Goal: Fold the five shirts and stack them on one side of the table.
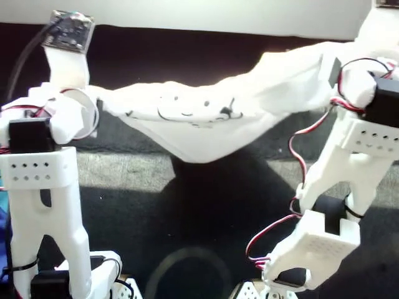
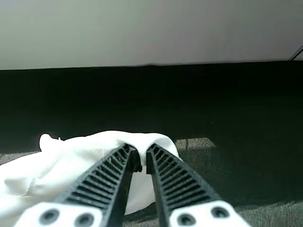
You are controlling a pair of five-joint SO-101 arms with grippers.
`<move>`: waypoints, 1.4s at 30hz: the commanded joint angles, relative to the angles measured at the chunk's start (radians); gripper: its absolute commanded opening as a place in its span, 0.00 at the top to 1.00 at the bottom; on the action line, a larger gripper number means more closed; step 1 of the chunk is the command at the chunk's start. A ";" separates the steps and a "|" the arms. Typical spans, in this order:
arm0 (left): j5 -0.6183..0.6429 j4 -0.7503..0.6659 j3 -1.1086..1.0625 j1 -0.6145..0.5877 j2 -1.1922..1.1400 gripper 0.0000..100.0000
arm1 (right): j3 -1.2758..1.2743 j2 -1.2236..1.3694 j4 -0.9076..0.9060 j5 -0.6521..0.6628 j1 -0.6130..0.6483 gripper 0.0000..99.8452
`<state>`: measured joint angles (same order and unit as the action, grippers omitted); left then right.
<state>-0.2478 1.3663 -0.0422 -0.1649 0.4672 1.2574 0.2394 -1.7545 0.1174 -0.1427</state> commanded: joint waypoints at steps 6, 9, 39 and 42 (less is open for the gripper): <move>0.064 -0.198 -0.372 0.062 0.028 0.99 | -0.515 -0.061 -0.010 0.005 -0.073 0.99; 0.089 -0.293 -0.498 0.062 0.005 0.99 | -0.759 -0.153 -0.005 0.012 -0.079 0.99; 0.054 0.181 -0.107 -0.150 -0.596 0.76 | -2.267 -1.270 0.647 0.207 -0.077 0.78; 0.026 0.207 -0.140 -0.145 -0.596 0.76 | -2.267 -1.270 0.645 0.207 -0.077 0.78</move>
<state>-0.2033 1.5505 -0.1834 -0.3030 -0.1803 -1.0119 -1.0111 -1.1224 0.3168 -0.2117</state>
